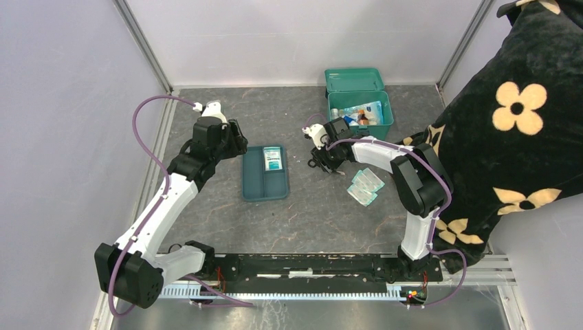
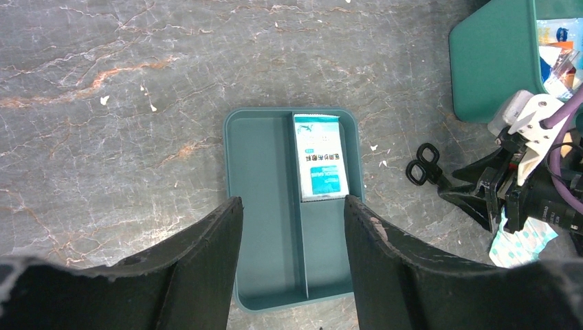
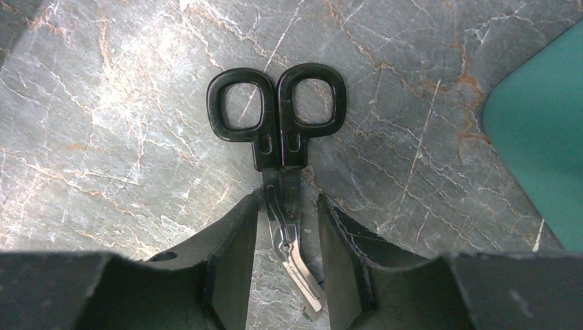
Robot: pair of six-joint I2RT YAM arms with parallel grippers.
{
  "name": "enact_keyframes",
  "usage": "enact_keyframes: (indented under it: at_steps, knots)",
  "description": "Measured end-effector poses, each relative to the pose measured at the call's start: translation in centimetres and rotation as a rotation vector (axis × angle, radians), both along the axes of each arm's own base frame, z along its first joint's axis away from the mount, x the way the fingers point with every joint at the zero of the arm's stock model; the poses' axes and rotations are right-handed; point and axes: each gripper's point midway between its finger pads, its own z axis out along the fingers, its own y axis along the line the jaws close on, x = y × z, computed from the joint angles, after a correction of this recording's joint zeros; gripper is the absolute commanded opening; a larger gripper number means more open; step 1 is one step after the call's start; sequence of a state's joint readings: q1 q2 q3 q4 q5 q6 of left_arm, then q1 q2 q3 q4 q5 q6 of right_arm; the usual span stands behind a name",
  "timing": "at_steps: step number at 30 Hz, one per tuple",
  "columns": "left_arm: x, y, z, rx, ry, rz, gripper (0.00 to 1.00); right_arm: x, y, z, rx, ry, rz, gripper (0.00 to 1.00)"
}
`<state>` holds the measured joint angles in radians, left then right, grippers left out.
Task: Organize the medicine kit
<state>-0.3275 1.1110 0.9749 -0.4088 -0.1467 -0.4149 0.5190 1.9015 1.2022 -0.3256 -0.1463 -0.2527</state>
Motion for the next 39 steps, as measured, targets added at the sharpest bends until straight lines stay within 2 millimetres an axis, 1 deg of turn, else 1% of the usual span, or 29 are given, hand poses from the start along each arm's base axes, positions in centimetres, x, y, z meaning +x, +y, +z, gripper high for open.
enact_keyframes:
  at_steps: [4,6,9,11,15,17,20,27,31,35,37,39]
  knots:
    - [0.1,0.0,-0.3,0.003,0.008,0.000,0.61,-0.2,0.1,-0.1,0.006,0.011,0.004,0.42]
    - [0.1,0.0,-0.4,0.004,0.010,0.000,0.61,-0.2,0.1,-0.1,0.005,0.017,0.004,0.40]
    - [0.1,0.0,-0.4,0.004,0.012,0.000,0.61,-0.2,0.1,-0.2,0.006,0.026,0.001,0.31]
    - [0.1,0.0,-0.5,0.005,0.015,0.000,0.61,-0.3,0.2,-0.2,0.012,0.032,-0.003,0.27]
    - [0.2,-0.1,-0.8,0.008,0.024,0.000,0.61,-0.3,0.3,-0.2,0.023,0.037,-0.032,0.15]
    - [0.3,-0.1,-0.9,0.009,0.027,0.000,0.61,-0.3,0.2,-0.1,0.032,0.034,-0.057,0.11]
    - [0.4,-0.1,-1.3,0.011,0.036,0.000,0.61,-0.4,0.2,-0.1,0.046,0.024,-0.094,0.08]
    - [0.7,-0.4,-2.2,-0.004,0.069,-0.019,0.60,-2.2,0.4,0.4,0.097,0.046,-0.196,0.06]
    - [0.8,-0.6,-2.1,-0.017,0.064,-0.031,0.60,-2.6,0.9,1.6,0.156,0.051,-0.245,0.05]
    - [0.8,-0.7,-2.1,-0.023,0.062,-0.039,0.61,-2.9,1.3,2.2,0.192,0.053,-0.272,0.05]
    - [0.8,-0.8,-2.0,-0.024,0.061,-0.039,0.61,-3.1,1.3,2.3,0.199,0.052,-0.276,0.10]
    - [0.8,-0.7,-1.9,-0.025,0.058,-0.039,0.61,-3.3,1.2,2.4,0.192,0.047,-0.280,0.24]
